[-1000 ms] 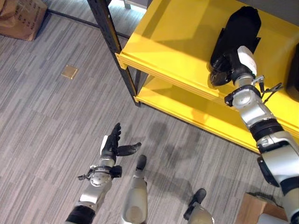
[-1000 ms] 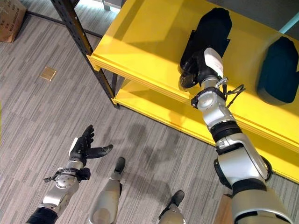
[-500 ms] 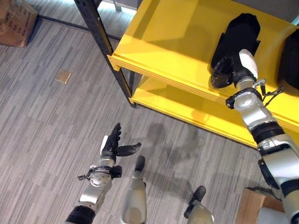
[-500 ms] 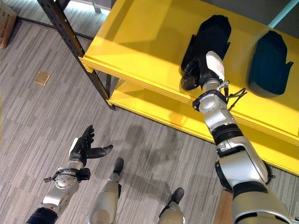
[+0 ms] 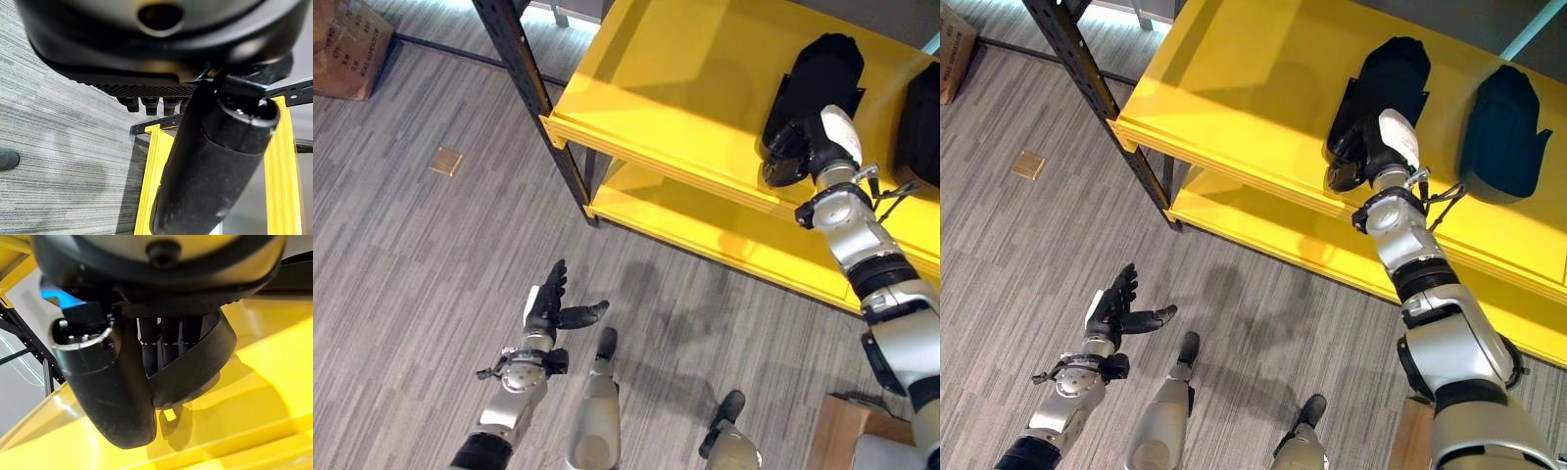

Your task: Move parts from the plastic box to the shelf.

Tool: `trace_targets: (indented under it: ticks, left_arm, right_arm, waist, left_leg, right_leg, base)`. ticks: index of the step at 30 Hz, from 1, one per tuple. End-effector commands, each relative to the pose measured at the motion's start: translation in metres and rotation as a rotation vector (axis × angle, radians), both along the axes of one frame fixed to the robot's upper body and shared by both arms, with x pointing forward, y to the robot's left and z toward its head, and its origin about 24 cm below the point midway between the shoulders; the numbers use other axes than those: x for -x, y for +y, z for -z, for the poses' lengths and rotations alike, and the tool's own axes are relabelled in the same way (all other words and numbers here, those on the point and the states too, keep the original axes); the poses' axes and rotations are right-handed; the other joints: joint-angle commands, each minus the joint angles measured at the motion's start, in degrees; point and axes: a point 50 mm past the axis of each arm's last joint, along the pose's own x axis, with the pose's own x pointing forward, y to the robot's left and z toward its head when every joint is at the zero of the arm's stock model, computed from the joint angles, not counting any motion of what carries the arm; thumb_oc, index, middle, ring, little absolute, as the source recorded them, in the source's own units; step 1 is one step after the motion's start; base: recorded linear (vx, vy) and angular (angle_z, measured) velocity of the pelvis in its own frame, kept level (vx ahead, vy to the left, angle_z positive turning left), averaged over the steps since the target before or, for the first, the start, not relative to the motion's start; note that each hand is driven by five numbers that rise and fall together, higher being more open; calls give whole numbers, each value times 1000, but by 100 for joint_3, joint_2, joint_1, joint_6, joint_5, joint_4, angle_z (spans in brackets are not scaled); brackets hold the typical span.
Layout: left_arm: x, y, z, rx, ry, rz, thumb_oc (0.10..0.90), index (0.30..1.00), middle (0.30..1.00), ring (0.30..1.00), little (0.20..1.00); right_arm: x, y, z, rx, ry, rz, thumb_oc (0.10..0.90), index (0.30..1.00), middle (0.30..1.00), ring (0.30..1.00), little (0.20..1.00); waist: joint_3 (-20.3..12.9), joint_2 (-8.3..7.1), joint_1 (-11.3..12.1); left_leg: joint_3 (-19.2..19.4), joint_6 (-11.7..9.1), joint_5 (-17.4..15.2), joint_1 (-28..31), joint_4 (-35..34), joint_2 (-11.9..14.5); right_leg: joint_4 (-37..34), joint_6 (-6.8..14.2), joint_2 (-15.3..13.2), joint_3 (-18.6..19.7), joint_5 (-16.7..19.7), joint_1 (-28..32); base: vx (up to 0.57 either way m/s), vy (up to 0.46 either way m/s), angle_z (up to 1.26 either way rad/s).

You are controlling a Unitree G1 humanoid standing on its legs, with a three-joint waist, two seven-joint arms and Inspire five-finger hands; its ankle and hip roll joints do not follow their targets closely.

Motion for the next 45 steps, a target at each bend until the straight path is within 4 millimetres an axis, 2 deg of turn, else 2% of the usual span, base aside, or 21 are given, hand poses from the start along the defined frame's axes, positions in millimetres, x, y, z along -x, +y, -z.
trace_targets:
  ticks: [1,17,26,45]
  left_arm:
    - [-5,1,-28,10,-170,12,900,1000,1000,1000,1000]
    - [-6,3,-29,11,-177,2,900,1000,1000,1000,1000]
    - [-6,4,-29,14,-174,-3,900,1000,1000,1000,1000]
    - [-6,3,-27,26,-168,-4,900,1000,1000,1000,1000]
  right_arm:
    - [2,-11,-37,198,-62,38,400,300,300,300,300]
    - [2,3,-55,308,-97,-3,400,300,300,300,300]
    - [1,6,-59,284,-113,-8,400,300,300,300,300]
    - [-3,26,-72,209,-175,-54,400,300,300,300,300]
  waist:
    - [-148,-123,76]
    - [-157,-188,78]
    - [-149,-195,123]
    - [-154,-194,220]
  left_leg:
    - [357,352,-579,783,-540,136]
    - [386,370,-582,807,-574,135]
    - [378,375,-580,791,-578,123]
    - [340,398,-601,760,-563,102]
  right_leg:
    - [312,70,-146,179,683,105]
    - [282,80,-115,197,752,94]
    - [274,83,-115,190,785,94]
    - [256,83,-91,188,837,106]
  base:
    - [0,0,0]
    - [0,0,0]
    - [0,0,0]
    - [0,0,0]
